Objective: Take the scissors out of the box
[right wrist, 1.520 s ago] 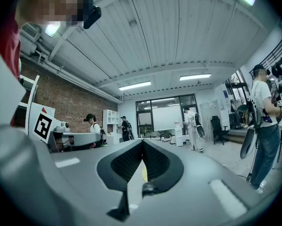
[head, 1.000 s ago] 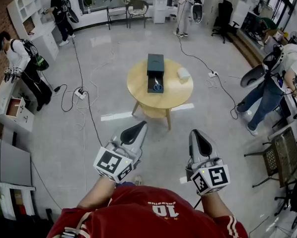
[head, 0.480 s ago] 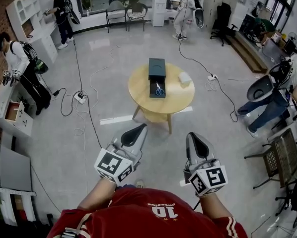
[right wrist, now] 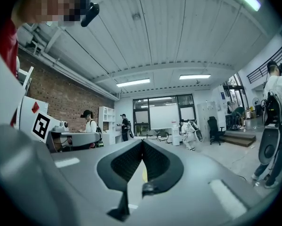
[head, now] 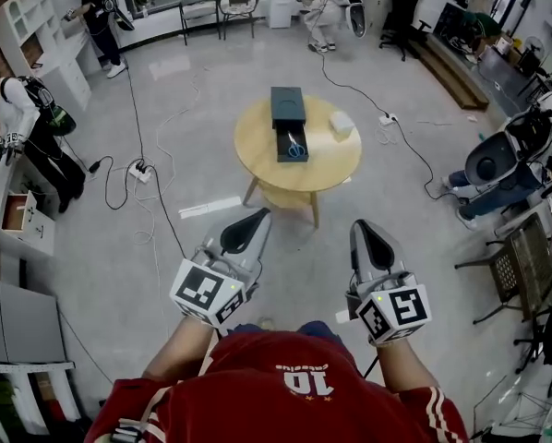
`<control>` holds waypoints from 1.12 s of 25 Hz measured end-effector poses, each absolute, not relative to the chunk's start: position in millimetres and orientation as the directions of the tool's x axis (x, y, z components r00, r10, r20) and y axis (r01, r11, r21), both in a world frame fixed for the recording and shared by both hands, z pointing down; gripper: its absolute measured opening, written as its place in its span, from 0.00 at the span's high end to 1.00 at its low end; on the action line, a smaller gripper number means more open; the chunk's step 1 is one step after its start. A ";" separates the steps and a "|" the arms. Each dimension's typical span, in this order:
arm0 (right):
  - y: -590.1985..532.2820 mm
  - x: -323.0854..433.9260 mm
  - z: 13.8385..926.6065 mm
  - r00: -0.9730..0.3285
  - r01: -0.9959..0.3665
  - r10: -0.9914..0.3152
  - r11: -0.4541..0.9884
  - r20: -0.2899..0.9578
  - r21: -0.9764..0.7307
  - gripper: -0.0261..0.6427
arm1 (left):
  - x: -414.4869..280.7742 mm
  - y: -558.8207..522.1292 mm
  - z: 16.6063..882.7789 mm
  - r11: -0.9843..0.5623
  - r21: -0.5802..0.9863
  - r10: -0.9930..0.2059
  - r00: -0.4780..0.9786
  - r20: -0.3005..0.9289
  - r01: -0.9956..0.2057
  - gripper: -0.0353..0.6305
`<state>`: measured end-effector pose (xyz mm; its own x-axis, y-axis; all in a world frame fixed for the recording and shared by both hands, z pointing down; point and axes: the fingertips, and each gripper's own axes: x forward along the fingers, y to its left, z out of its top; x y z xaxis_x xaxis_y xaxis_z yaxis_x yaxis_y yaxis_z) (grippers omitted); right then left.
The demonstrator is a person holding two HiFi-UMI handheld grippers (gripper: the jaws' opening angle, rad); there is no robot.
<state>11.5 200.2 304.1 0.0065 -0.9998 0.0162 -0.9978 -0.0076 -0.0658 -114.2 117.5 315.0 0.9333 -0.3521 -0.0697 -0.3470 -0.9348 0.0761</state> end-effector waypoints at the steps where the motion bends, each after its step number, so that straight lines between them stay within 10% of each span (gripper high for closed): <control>1: 198.8 10.5 303.6 0.011 -0.998 -1.000 -0.012 0.017 -0.063 0.98 | -115.7 115.8 315.5 -0.935 0.081 -0.350 0.934 -0.071 -0.344 0.94; 28: 53.2 90.5 336.0 -0.063 -0.993 -0.997 0.057 0.055 -0.104 0.98 | -45.4 -13.3 339.5 -0.903 0.099 -0.422 0.906 -0.017 -0.419 0.94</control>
